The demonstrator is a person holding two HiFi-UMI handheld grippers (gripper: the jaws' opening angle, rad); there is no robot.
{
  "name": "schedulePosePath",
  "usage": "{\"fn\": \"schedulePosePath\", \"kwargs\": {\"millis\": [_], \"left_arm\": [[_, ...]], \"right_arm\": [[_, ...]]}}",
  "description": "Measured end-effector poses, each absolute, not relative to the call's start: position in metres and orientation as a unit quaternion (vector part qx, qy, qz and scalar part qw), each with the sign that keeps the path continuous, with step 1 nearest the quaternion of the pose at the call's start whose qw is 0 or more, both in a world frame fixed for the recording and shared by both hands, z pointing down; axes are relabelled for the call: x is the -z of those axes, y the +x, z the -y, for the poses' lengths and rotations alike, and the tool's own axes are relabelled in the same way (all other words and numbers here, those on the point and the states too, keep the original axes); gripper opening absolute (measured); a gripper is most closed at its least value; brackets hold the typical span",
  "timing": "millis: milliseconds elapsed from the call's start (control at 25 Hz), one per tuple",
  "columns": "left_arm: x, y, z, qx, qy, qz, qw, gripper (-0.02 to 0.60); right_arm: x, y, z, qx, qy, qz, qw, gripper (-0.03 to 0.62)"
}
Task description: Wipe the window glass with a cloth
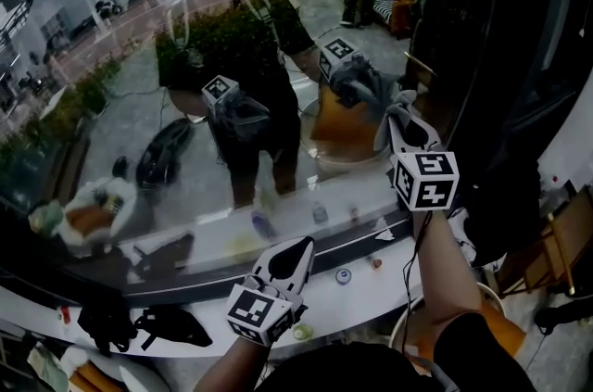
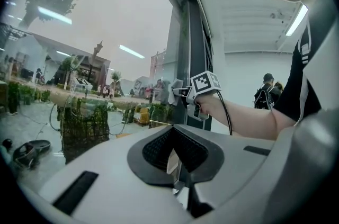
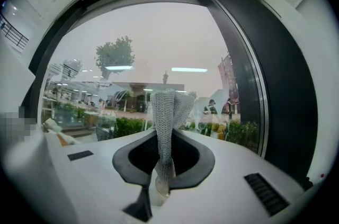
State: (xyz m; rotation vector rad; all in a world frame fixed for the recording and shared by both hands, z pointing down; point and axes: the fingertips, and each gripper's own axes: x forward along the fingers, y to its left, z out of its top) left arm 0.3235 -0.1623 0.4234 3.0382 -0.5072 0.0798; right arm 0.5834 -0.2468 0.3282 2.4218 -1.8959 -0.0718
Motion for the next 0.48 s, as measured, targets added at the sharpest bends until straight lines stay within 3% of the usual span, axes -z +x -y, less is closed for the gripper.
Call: {"fn": "schedulePosePath", "kwargs": {"millis": [480], "left_arm": [[-0.4263, 0.3118, 0.1608, -0.026, 0.982, 0.182, 0.03, 0.006]], "right_arm": [[-0.3295, 0.5823, 0.2481, 0.034, 0.79, 0.612, 0.03, 0.052]]}}
